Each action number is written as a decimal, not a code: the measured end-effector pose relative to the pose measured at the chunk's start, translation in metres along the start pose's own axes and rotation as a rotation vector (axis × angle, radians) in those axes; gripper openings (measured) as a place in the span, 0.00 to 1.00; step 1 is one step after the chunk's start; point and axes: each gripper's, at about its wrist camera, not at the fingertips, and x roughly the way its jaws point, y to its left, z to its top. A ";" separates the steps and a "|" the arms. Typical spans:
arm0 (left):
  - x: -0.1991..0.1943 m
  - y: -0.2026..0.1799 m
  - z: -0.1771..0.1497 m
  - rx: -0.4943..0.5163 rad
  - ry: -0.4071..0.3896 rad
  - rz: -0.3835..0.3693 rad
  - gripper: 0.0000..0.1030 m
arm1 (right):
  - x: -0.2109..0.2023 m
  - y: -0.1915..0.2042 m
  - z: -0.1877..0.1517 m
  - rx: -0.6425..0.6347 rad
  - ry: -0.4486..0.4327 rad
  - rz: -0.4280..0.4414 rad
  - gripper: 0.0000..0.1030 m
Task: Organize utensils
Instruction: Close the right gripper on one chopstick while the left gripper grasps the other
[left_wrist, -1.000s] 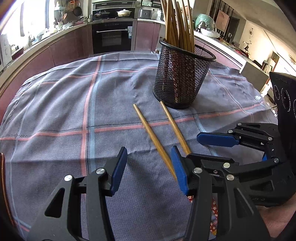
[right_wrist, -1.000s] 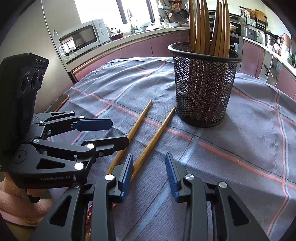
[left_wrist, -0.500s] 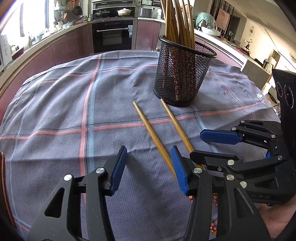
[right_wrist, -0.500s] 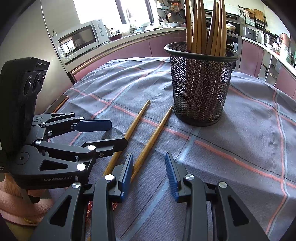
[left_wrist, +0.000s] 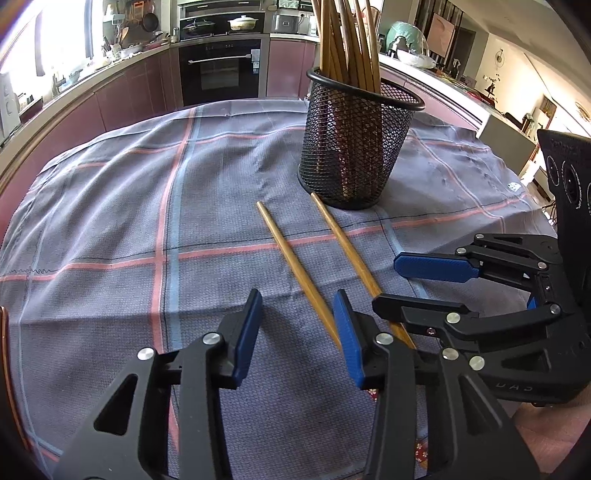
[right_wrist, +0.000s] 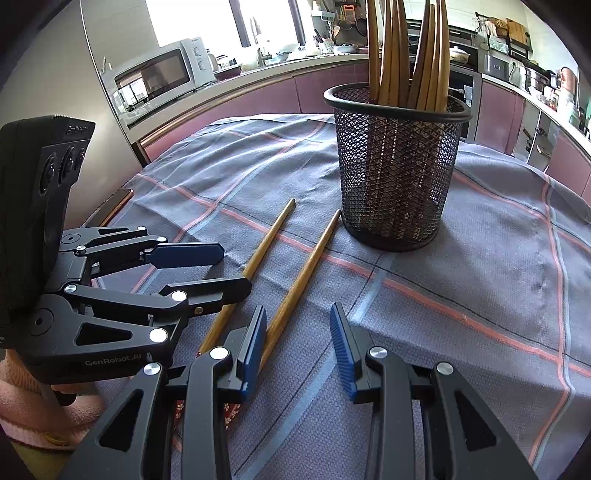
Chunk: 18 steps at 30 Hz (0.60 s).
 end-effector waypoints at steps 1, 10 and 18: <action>0.000 -0.001 0.000 0.001 0.001 -0.009 0.31 | 0.000 0.000 0.000 -0.001 0.000 -0.002 0.32; -0.003 -0.001 -0.003 -0.007 0.015 -0.049 0.13 | 0.000 -0.002 0.000 -0.004 0.008 -0.007 0.15; -0.001 0.005 0.000 -0.015 0.023 -0.044 0.28 | 0.004 -0.003 0.004 -0.005 0.012 -0.017 0.17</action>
